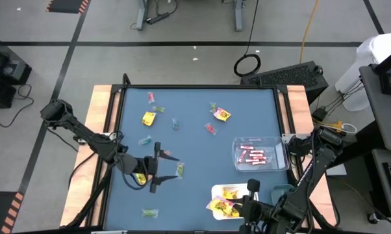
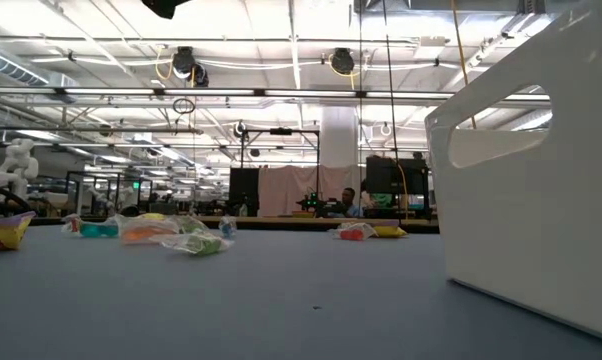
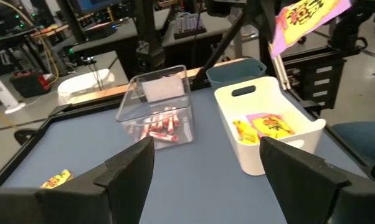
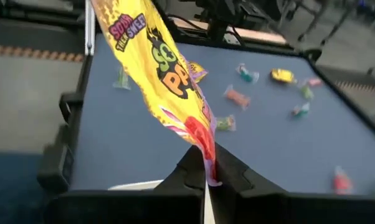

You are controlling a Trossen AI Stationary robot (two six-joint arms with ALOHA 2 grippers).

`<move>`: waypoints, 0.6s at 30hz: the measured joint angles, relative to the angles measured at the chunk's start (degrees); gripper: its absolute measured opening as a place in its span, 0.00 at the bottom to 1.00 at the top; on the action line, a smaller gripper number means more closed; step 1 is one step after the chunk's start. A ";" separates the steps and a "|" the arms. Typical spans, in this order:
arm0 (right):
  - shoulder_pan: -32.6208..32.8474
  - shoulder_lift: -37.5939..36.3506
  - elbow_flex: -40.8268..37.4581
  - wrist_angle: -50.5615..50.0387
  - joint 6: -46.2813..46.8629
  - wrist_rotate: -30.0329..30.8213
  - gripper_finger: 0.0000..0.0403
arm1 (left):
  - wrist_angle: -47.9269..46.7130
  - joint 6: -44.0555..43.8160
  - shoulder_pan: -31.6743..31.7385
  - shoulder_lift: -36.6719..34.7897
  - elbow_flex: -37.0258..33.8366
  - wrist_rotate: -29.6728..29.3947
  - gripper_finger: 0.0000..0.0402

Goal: Sort candy
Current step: Put the yellow candy into the white bin

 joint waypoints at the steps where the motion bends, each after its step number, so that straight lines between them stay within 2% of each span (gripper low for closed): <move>1: 0.00 0.00 0.00 -0.04 1.76 -0.02 0.00 | 0.00 -0.01 0.22 0.00 0.00 0.00 0.73; 7: 0.00 0.00 0.02 -0.06 8.84 -0.44 0.00 | -0.04 -1.83 1.30 0.00 0.00 0.00 0.73; 10: 0.00 0.00 0.00 -0.33 7.94 -2.07 0.00 | -0.21 -1.92 1.61 0.00 0.00 0.00 0.73; 15: 0.00 0.00 0.02 -1.13 1.45 -5.44 0.00 | -0.66 -1.97 1.74 0.00 0.00 0.00 0.73; 18: 0.00 0.00 0.00 -1.18 1.64 -8.56 0.00 | -0.69 -2.95 1.74 0.00 0.00 0.02 0.73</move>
